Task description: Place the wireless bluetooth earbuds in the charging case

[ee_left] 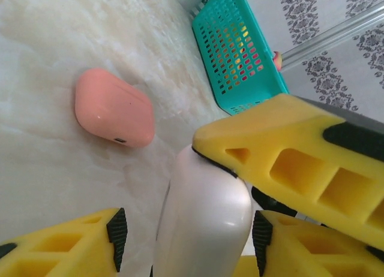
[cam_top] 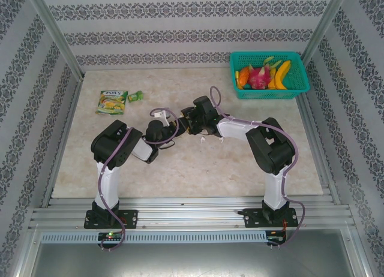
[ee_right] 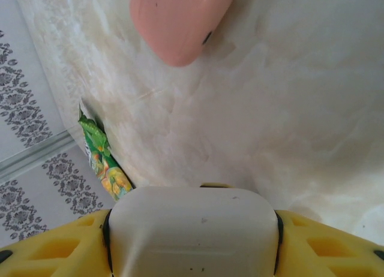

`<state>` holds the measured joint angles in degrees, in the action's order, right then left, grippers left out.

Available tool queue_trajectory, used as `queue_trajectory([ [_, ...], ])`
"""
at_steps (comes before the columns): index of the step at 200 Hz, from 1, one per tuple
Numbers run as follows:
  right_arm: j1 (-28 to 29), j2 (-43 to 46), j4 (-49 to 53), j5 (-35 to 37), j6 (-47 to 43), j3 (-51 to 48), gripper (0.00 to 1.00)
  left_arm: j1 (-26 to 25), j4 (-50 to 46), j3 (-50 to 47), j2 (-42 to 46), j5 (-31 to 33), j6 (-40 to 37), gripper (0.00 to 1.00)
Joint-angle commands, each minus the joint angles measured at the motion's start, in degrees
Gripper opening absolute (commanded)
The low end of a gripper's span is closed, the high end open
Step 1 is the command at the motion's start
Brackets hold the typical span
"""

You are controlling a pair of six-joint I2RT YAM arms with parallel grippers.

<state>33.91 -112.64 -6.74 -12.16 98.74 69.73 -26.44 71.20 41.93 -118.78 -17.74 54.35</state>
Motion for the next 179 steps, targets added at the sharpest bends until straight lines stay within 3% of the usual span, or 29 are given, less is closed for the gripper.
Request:
queue_trajectory([
  [1,0.53,2.25,-0.64,-0.80,0.36,-0.31,0.43,-1.07,2.84,-1.01,-0.57,0.27,-0.34,0.56],
  [26,0.48,2.56,-0.55,-0.57,0.37,-0.73,0.43,-1.09,2.81,-1.14,-0.50,0.64,-0.47,0.44],
  [43,0.51,2.78,-0.55,-0.17,0.40,-1.31,0.43,-1.07,2.63,-1.11,-0.25,0.97,-0.34,0.43],
  [52,0.45,2.94,-0.42,0.21,0.40,-1.63,0.43,-1.10,2.60,-1.30,0.01,1.16,-0.38,0.46],
  [69,0.26,3.04,-0.11,0.63,0.31,-2.01,0.43,-1.12,1.55,-1.66,1.13,1.52,-0.88,0.62],
  [107,0.00,2.87,0.00,1.07,0.15,-2.59,0.42,-0.90,-1.77,-2.21,4.49,2.18,-3.31,0.68],
  [158,-0.06,3.14,0.06,1.18,-0.08,-2.59,0.42,-0.90,-0.39,-2.00,3.31,1.58,-2.76,0.46],
  [179,-0.07,3.30,0.00,1.11,-0.10,-2.73,0.42,-0.82,-0.02,-1.95,2.72,1.53,-2.49,0.45],
])
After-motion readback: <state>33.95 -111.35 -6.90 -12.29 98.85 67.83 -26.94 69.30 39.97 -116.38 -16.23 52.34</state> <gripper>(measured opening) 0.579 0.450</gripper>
